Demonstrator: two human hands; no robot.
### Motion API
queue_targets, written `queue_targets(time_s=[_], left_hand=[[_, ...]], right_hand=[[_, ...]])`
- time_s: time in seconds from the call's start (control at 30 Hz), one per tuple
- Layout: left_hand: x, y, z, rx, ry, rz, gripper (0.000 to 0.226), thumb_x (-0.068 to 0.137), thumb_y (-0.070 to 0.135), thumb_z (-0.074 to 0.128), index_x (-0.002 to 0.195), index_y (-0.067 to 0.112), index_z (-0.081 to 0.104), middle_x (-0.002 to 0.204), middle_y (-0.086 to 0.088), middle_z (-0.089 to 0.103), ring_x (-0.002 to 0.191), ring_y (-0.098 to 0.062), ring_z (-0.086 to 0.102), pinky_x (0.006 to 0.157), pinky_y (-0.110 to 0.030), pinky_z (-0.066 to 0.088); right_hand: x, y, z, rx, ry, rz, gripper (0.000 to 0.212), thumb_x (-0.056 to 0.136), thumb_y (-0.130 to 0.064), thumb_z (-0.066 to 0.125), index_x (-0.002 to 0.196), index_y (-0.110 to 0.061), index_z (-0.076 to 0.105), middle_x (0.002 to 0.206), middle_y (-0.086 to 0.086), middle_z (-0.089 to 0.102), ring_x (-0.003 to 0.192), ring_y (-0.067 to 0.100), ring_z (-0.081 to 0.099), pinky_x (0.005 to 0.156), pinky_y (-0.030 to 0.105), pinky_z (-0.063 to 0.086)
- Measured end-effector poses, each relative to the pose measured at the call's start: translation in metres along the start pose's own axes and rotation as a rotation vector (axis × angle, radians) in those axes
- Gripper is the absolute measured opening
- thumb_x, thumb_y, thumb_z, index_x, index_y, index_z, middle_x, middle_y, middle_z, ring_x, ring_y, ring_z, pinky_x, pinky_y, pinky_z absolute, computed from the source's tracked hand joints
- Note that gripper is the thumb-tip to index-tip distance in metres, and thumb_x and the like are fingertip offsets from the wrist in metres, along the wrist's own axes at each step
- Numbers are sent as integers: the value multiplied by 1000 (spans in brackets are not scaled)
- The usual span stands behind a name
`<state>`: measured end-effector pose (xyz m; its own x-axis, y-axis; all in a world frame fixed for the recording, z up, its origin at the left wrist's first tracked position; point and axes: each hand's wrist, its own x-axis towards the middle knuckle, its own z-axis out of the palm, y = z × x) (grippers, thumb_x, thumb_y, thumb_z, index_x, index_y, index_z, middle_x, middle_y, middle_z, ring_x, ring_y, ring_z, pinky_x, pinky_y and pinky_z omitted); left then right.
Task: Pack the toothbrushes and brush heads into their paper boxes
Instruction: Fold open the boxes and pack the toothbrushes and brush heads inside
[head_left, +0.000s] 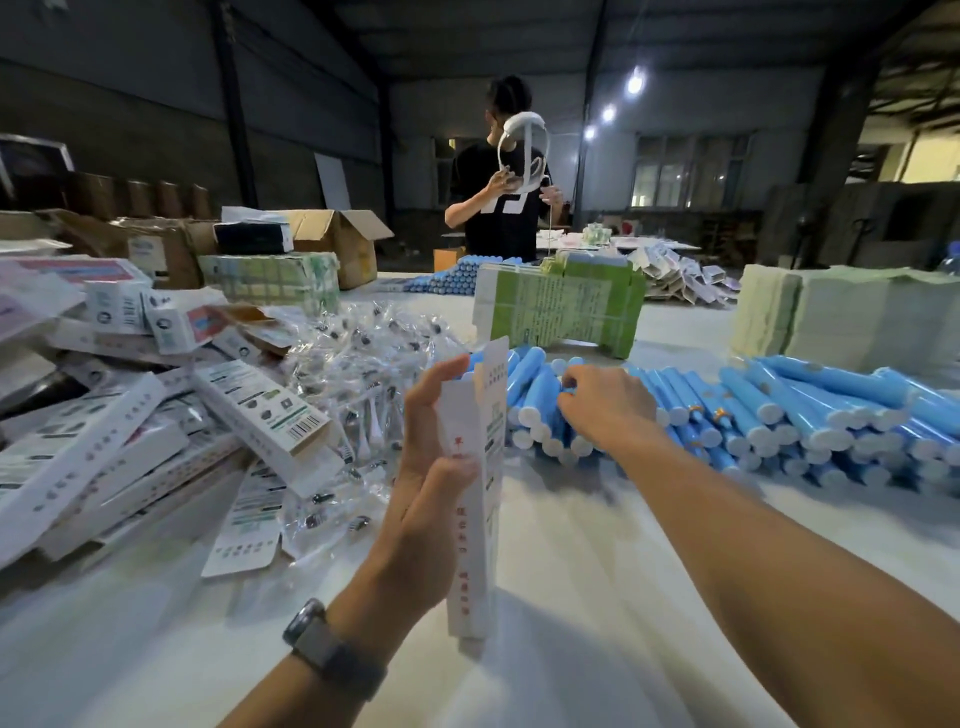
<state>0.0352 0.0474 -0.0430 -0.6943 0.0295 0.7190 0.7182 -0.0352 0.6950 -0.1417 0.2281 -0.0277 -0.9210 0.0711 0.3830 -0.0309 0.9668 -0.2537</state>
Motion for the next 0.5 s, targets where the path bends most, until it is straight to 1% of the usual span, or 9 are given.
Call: queue_targets(time_s=[0.07,0.1,0.17,0.23,0.3,0.33,0.37,0.43,0.5], left_hand=[[0,1,0,19,-69,-31,78,81,14,45,137,66,33,141,36,44,126,3,50,94,-23,43],[0,2,1,18,-110,-47,78,86,17,47,140,69,25,144,37,41,126,2,51,93,-18,45],[-4,0,6,23,-157,-66,77,92,31,58,141,73,16,143,34,45,117,-11,62,87,-19,53],[-7,-3,12,57,-151,-98,90,81,40,74,143,70,15,136,34,49,112,-14,67,85,-23,56],[-7,-5,15,96,-122,-155,107,64,47,86,149,57,20,125,30,55,112,-5,65,80,-18,55],[-6,-5,15,119,-92,-161,111,56,52,89,148,51,27,117,29,59,107,0,65,78,-15,54],[-5,-6,14,156,-57,-144,108,48,58,91,140,52,36,108,28,63,99,3,65,75,-13,53],[-3,-6,14,263,17,-97,92,35,75,87,115,63,43,94,27,63,82,3,63,66,-11,51],[-5,-6,17,300,75,-97,90,27,82,83,105,70,38,92,28,61,78,2,61,64,-12,51]], right_hand=[[-7,0,-16,105,154,-39,24,93,-31,51,113,-30,65,111,8,67,98,31,60,70,31,38],[-12,0,-27,179,242,-77,26,93,-29,54,116,-27,66,109,8,68,96,30,62,71,31,40],[-24,0,-56,430,414,-140,24,91,-24,62,114,-22,67,97,3,71,83,21,65,71,30,49],[-41,-1,-87,760,499,-195,13,88,-24,67,101,-21,68,76,-6,66,63,7,58,61,25,51],[-62,-2,-118,1116,487,-237,4,87,-25,69,87,-22,67,64,-5,56,53,8,48,49,22,43],[-74,-3,-132,1275,468,-254,6,87,-24,70,82,-22,67,61,-5,53,51,9,44,46,20,39],[-84,-4,-143,1402,450,-264,11,89,-23,69,78,-20,66,57,-7,50,49,8,41,43,19,36],[-102,-6,-159,1525,423,-279,18,92,-26,65,77,-17,62,53,-9,47,45,6,37,41,18,32],[-117,-12,-164,1500,356,-351,20,95,-28,61,79,-16,62,55,-8,47,45,6,36,40,17,32]])
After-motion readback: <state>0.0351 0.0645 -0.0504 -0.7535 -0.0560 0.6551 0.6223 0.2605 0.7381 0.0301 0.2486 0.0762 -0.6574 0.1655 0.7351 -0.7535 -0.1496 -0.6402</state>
